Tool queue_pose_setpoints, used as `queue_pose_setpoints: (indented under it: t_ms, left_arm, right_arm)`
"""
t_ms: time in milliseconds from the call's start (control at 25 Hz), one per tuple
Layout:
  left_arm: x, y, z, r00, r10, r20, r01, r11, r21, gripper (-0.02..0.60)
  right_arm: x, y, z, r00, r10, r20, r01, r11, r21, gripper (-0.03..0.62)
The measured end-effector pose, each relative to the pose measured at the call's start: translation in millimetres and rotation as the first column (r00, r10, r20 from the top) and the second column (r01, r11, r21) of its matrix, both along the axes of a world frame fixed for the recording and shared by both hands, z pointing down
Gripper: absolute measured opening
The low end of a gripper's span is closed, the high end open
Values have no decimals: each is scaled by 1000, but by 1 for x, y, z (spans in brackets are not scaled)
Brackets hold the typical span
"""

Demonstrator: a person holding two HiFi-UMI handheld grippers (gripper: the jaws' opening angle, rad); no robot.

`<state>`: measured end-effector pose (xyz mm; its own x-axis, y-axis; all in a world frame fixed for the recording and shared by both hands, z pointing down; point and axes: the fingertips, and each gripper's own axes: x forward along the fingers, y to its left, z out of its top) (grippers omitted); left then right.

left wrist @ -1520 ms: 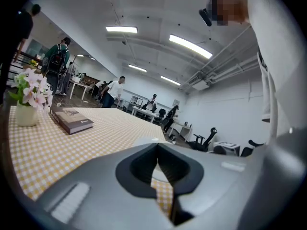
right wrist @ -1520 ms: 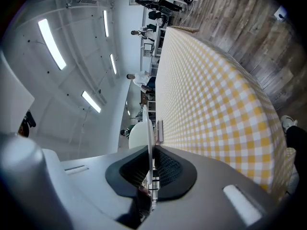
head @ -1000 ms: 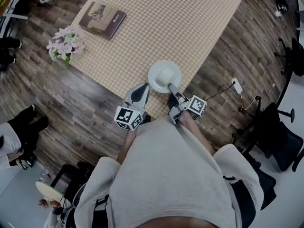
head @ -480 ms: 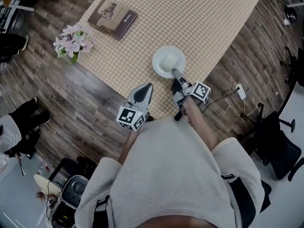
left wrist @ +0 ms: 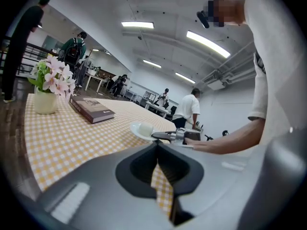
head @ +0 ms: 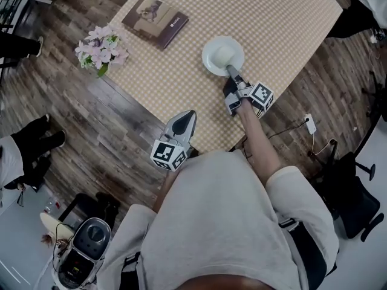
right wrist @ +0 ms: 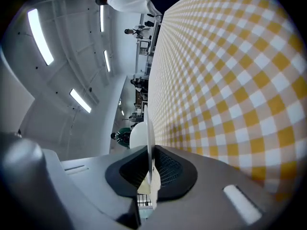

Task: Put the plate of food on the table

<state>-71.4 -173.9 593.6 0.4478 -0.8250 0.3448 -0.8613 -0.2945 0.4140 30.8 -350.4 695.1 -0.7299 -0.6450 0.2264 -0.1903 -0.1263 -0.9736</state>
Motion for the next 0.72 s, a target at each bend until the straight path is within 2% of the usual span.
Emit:
queue_pose_setpoints:
  t_ms: [400,720]
  left_arm:
    - [-18,9,4,999,-48,13,49,999,-20,8]
    - [-27,13,3,998,-69,17,69,997,-20,9]
  right_arm:
    - [-22,-36,22,1000,-18,-25,16,998,-57,28]
    - [-38,-43,29,996,-56,-70,48,993,-107,29]
